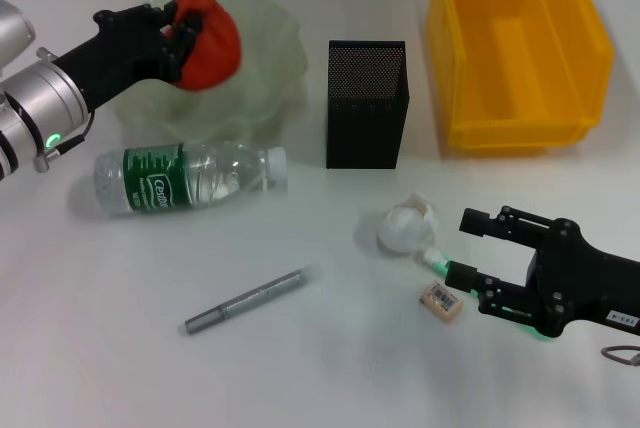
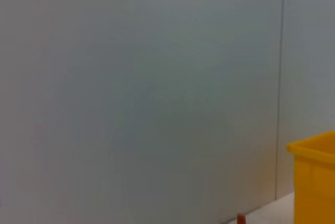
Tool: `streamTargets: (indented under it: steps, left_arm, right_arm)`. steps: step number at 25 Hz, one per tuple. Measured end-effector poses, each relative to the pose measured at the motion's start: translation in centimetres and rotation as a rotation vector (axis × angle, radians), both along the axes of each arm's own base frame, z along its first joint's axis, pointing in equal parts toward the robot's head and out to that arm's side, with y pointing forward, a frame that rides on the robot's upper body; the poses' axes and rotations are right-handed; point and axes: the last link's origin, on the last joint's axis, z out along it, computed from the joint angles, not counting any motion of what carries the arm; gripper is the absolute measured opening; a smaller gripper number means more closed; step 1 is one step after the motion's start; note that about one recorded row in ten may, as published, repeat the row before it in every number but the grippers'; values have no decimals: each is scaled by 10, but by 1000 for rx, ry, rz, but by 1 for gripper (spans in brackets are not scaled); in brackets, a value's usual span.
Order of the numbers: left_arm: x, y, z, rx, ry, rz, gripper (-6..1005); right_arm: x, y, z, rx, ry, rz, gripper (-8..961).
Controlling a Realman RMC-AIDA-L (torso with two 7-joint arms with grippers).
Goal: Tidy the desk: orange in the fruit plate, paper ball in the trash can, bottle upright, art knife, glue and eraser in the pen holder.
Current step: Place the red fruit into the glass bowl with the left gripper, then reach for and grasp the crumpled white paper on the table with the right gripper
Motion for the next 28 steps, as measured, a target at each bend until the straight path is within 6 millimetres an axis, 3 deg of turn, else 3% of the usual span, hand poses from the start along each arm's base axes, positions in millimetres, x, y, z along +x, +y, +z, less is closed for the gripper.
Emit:
streamTargets:
  steps: [5, 11, 16, 21, 25, 28]
  left_arm:
    - [2, -3, 0, -7, -11, -20, 199]
    - [14, -12, 3, -32, -80, -113, 428]
    - [38, -41, 12, -105, -222, -322, 617]
    - [62, -89, 35, -194, -379, -631, 625]
    - [61, -111, 40, -337, -458, -666, 628]
    - [51, -125, 26, -499, -397, -622, 624]
  right_arm:
    - [0, 1, 0, 0, -1, 0, 670]
    - [-1, 1, -1, -2, 1, 0, 670]
    - [-1, 0, -1, -4, 4, -2, 670]
    - [-1, 1, -1, -5, 5, -2, 670]
    - [-1, 3, 1, 6, 11, -7, 669]
    - [-4, 12, 14, 33, 52, -30, 669]
